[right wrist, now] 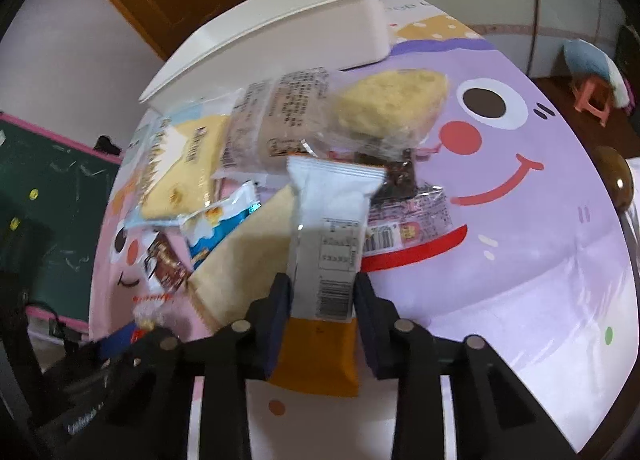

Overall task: Organize snacks
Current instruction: 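Grasp the red wrapped snack with the left tool while the right tool grasps the white bar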

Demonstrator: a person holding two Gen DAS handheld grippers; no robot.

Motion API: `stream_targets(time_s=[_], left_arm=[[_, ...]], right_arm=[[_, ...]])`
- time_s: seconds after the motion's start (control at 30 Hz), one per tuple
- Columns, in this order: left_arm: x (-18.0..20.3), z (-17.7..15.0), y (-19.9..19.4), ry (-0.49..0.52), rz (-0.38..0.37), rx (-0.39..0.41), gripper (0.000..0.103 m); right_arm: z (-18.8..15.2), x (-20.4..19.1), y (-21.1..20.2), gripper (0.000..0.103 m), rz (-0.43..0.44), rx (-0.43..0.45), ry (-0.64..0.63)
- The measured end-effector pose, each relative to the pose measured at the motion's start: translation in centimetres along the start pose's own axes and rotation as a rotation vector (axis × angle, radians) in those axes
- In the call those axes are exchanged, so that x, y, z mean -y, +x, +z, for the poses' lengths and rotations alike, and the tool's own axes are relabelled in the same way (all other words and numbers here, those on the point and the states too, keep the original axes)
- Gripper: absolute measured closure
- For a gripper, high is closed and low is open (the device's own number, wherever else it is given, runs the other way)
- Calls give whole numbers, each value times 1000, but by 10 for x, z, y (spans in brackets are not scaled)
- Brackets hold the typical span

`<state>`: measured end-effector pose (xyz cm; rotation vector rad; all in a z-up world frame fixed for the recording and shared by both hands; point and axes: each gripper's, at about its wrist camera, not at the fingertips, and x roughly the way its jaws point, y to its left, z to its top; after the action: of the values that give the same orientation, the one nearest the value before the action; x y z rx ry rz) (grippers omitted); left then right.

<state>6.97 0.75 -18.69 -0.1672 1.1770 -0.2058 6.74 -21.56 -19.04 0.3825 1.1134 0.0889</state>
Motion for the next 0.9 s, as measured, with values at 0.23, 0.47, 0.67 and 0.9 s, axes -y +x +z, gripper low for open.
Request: stream_targets(time_s=[0.23, 0.47, 0.67, 0.9], left_arm=[[1, -1, -8, 0, 8, 37, 52], [7, 7, -22, 32, 27, 116, 52], [12, 24, -53, 75, 58, 232, 52], [17, 70, -94, 109, 78, 348, 52]], right_arm=[[-2, -8, -8, 71, 48, 17, -20], [0, -25, -28, 71, 61, 84, -99], [9, -34, -39, 71, 70, 132, -144], [40, -40, -59, 71, 80, 209, -167]])
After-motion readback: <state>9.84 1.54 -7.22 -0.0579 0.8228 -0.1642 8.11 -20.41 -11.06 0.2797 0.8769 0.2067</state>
